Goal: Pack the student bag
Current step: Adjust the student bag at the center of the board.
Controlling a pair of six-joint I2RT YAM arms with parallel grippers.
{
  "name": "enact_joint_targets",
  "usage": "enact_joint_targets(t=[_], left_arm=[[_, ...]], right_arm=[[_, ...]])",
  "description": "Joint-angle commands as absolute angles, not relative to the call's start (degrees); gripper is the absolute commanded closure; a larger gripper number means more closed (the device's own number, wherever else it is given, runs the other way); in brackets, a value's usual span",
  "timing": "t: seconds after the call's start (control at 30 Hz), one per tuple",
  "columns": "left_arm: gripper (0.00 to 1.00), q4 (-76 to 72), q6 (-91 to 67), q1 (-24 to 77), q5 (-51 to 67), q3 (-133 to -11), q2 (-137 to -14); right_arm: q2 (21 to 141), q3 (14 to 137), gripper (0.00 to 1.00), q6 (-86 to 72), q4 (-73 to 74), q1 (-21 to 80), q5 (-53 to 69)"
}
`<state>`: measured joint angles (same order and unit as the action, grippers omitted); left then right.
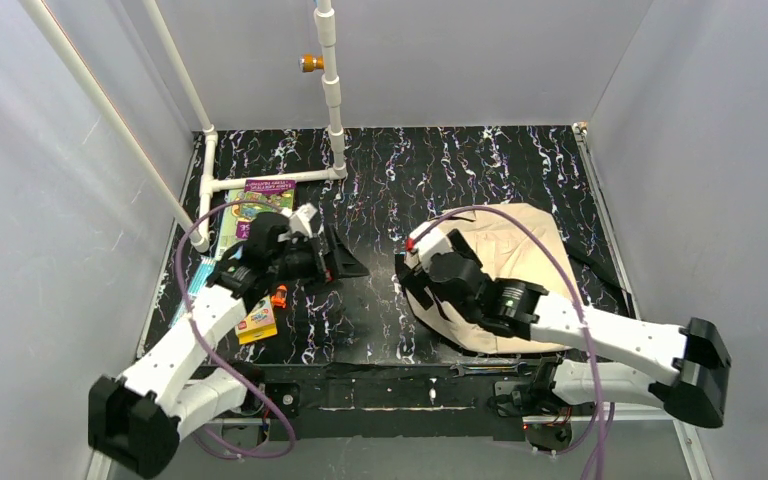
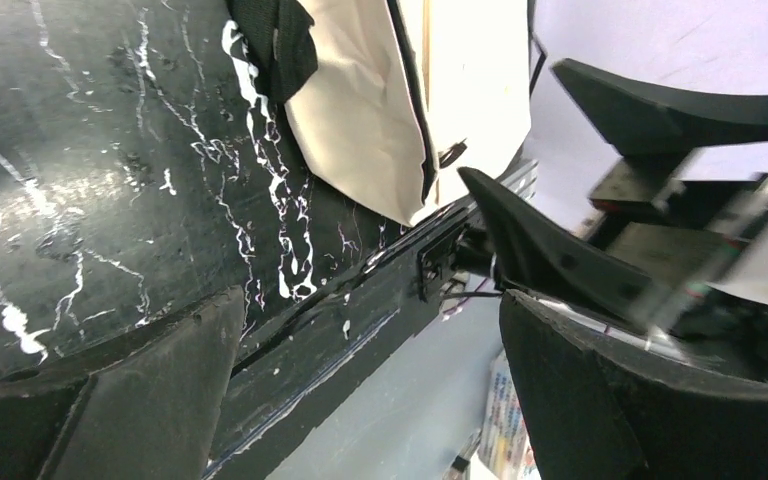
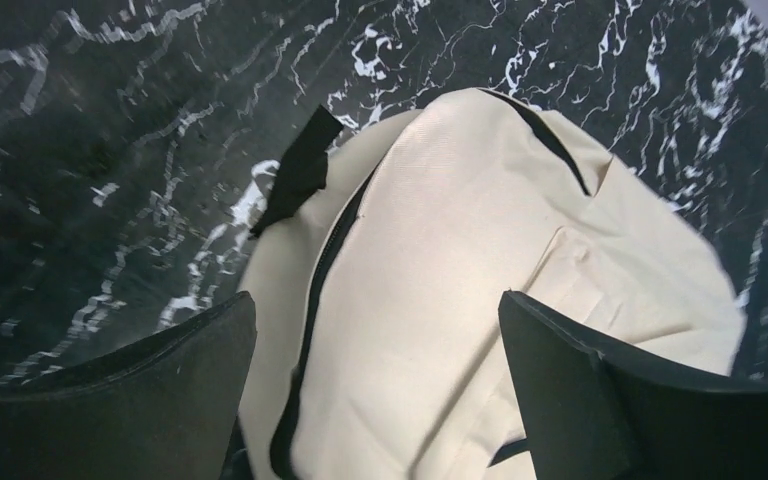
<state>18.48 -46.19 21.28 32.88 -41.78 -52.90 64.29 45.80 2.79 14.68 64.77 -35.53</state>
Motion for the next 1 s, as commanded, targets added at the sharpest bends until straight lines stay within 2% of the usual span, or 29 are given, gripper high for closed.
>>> enact_joint_targets(t=[0.0, 0.13, 0.17, 0.2, 0.23, 0.33, 0.4, 0.47, 0.5, 0.53, 0.57, 0.6, 0.63, 0.67, 0.73, 0.9, 0.97], left_arm=[[0.01, 12.11, -46.39, 29.97, 28.20, -48.65, -63.03], [0.01, 11.37, -44.63, 34.64, 27.06, -57.60, -78.49], [0.01, 11.56, -44.54, 35.30, 27.18, -60.02, -82.13], [0.01, 11.93, -44.43, 35.80, 27.39, -62.41, -85.21], [0.01, 12.03, -44.16, 36.49, 27.54, -64.86, -88.02], [0.01, 12.64, -43.45, 38.75, 28.13, -71.37, -96.46], [0.07, 13.44, -42.30, 40.10, 28.17, -75.67, -101.47], [0.19, 21.20, -37.73, 41.19, 22.40, -81.04, -108.27], [0.29, 24.17, -35.39, 41.15, 19.14, -82.75, -110.13], [0.37, 23.35, -34.74, 41.30, 20.66, -82.40, -110.67], [0.72, 22.53, -34.39, 41.61, 20.87, -81.35, -110.53], [1.00, 21.56, -34.97, 41.66, 17.79, -77.28, -108.22], [1.00, 18.56, -36.56, 41.64, 14.23, -71.06, -102.70], [1.00, 13.32, -38.74, 41.65, 12.44, -63.49, -98.01], [1.00, 8.66, -41.32, 41.63, 11.57, -56.90, -93.32], [1.00, -3.64, -51.88, 41.73, 14.57, -45.87, -89.57], [1.00, -3.95, -53.19, 42.08, 14.09, -45.60, -90.06]], right_arm=[[55.83, 45.92, 0.02, -14.38, 17.51, 64.78, -39.81], [49.53, 44.36, 0.02, -32.12, 24.11, 63.40, -59.01], [48.91, 44.04, 0.08, -33.79, 25.67, 61.63, -60.45], [48.72, 44.02, 0.13, -34.45, 26.59, 58.48, -59.90], [49.15, 44.26, 0.14, -35.16, 27.56, 54.19, -57.84], [52.98, 44.39, 0.13, -35.25, 29.78, 37.32, -43.12], [55.91, 43.64, 0.12, -35.66, 30.99, 27.10, -33.98], [59.97, 41.37, 0.11, -35.57, 30.46, 17.37, -24.67], [61.55, 39.21, 0.12, -35.03, 27.42, 16.32, -23.13], [63.81, 37.17, 0.14, -35.21, 23.51, 15.71, -21.02], [66.92, 35.97, 0.17, -35.93, 19.69, 15.58, -17.96], [71.64, 35.07, 0.17, -35.07, 13.07, 15.56, -16.02], [76.99, 36.62, 0.21, -33.35, 10.27, 15.56, -15.10], [82.60, 39.91, 0.30, -31.20, 7.62, 15.83, -11.97], [88.01, 44.02, 0.37, -30.66, 5.07, 16.89, -10.86], [102.78, 61.31, 0.40, -26.54, 4.64, 20.44, -11.39], [108.44, 72.19, 0.42, -26.31, 11.74, 20.48, -11.29]])
